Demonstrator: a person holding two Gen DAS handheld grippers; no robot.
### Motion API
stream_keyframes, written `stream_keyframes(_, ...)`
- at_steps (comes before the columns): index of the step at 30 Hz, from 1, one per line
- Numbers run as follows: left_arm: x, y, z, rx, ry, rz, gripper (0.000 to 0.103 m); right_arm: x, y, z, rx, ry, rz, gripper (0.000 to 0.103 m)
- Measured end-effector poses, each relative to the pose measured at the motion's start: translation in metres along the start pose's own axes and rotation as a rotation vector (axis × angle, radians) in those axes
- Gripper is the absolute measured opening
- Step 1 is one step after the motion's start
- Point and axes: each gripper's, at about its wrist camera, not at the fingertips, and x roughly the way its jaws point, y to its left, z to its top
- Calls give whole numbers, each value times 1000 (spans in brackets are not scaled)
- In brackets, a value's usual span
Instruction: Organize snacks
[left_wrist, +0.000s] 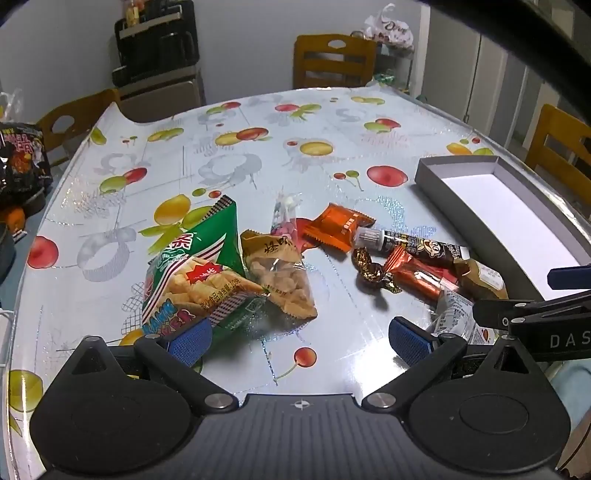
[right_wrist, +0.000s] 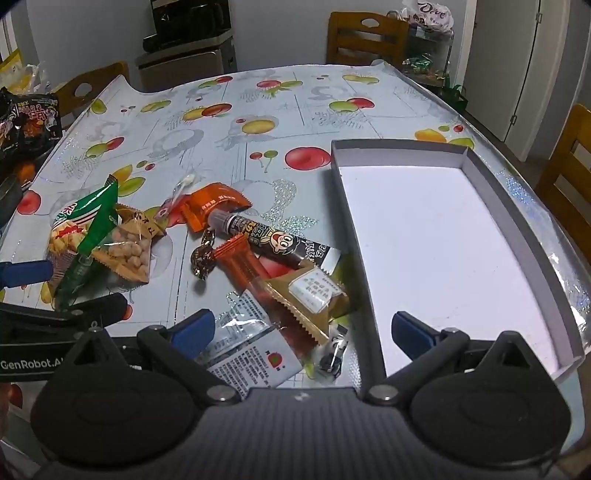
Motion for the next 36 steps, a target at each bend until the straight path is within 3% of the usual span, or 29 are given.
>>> stream_keyframes(36, 0, 0, 1, -5, 5, 0, 103, 3, 3, 0, -1, 5, -1, 103)
